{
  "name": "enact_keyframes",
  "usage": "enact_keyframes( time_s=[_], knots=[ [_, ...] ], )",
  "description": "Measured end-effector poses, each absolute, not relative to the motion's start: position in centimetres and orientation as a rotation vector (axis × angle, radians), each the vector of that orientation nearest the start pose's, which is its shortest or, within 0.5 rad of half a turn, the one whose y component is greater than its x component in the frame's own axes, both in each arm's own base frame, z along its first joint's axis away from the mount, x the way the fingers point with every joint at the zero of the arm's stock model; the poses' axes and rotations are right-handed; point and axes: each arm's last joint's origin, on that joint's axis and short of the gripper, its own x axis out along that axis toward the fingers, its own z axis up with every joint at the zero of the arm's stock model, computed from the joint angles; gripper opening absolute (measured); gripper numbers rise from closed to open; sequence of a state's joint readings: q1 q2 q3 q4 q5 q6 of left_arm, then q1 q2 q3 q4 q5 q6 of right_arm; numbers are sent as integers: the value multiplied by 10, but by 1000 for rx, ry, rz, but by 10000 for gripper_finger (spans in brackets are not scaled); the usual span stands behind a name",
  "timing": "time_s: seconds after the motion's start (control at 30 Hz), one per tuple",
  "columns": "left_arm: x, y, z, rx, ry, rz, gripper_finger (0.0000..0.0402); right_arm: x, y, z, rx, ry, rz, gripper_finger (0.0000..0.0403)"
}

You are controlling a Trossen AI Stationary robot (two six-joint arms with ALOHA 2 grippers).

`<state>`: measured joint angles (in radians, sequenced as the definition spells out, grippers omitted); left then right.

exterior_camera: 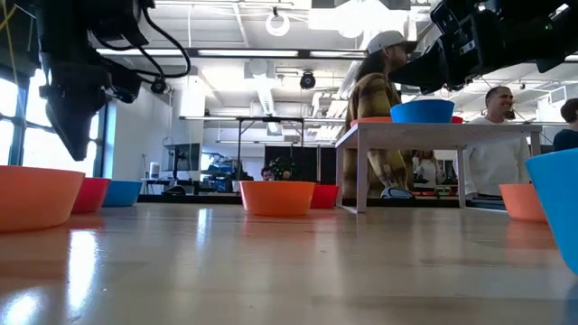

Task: Pick & Place Mini bowls
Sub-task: Stack the red bowl on the red bowl on the shelf

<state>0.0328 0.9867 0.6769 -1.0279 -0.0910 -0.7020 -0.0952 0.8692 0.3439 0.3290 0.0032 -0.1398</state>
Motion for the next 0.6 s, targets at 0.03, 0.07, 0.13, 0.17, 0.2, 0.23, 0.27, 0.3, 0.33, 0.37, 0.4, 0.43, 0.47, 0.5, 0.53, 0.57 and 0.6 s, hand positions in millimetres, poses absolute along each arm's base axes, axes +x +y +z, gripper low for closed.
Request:
enact_keyframes(
  time_s=[0.03, 0.07, 0.13, 0.17, 0.2, 0.23, 0.27, 0.3, 0.33, 0.37, 0.4, 0.43, 0.47, 0.5, 0.53, 0.57, 0.6],
  knots=[
    [150, 5, 211, -549, 1246, 569, 165, 186, -18, 215, -132, 203, -84, 1],
    [152, 3, 209, -545, 1248, 569, 165, 186, -18, 215, -133, 204, -84, 1],
    [159, -1, 205, -528, 1256, 573, 165, 185, -18, 214, -133, 212, -83, 0],
    [162, -2, 202, -522, 1261, 575, 165, 185, -18, 214, -133, 213, -83, 0],
    [164, -4, 200, -513, 1267, 585, 165, 185, -18, 214, -133, 214, -83, 1],
    [167, -5, 197, -503, 1275, 595, 164, 185, -18, 214, -133, 214, -80, 1],
    [169, -6, 194, -498, 1286, 605, 161, 185, -18, 214, -133, 214, -78, 1],
    [171, -7, 191, -497, 1297, 618, 157, 185, -17, 214, -133, 215, -72, 0],
    [173, -7, 188, -489, 1308, 632, 151, 185, -17, 214, -137, 215, -70, 0],
    [176, -7, 185, -487, 1317, 644, 144, 185, -17, 214, -140, 215, -69, 0],
    [179, -7, 181, -488, 1325, 651, 134, 185, -17, 214, -145, 216, -68, 0],
    [181, -8, 178, -486, 1336, 657, 122, 185, -17, 214, -147, 216, -68, 0],
    [182, -8, 176, -482, 1347, 662, 109, 185, -17, 214, -149, 216, -67, 0],
    [184, -8, 173, -479, 1353, 663, 94, 185, -17, 214, -149, 217, -67, 0],
    [186, -8, 171, -470, 1358, 657, 77, 185, -17, 214, -150, 217, -67, 0],
    [188, -8, 169, -462, 1361, 649, 60, 185, -17, 214, -150, 217, -67, 0],
    [189, -8, 168, -452, 1363, 636, 41, 185, -17, 214, -150, 219, -67, 0]
  ],
)
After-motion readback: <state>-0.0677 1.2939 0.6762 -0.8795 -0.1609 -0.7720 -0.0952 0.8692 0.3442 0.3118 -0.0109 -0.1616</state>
